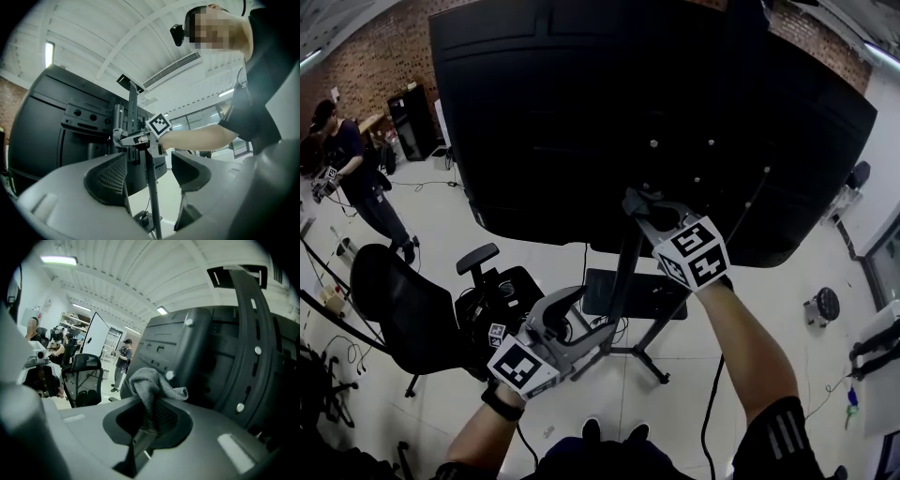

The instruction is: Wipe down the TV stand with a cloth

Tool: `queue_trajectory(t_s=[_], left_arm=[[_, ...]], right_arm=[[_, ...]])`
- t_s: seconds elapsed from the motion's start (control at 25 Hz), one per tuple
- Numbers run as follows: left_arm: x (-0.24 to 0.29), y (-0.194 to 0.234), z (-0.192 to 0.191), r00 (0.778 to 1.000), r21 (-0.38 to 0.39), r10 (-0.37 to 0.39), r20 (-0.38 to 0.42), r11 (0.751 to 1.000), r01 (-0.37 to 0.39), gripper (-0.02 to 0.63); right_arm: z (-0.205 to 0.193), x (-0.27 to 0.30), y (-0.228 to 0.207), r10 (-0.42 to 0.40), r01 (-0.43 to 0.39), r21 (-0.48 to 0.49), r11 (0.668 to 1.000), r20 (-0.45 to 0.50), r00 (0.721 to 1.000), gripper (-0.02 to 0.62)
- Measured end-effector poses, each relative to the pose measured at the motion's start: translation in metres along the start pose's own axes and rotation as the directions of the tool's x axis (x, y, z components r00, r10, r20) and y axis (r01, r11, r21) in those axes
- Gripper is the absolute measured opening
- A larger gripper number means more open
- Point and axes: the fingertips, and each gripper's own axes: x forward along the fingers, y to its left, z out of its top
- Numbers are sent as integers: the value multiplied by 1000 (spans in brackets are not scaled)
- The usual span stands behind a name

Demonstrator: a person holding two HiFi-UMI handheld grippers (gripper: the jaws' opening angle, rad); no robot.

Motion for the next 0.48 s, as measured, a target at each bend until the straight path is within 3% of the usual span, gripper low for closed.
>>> queue_trajectory(t_s=[0.48], left_arm=[[1,7,-52,997,-78,20,-73,997,-25,321]], right_arm=[[-90,28,37,75,-72,66,995,-57,996,32]])
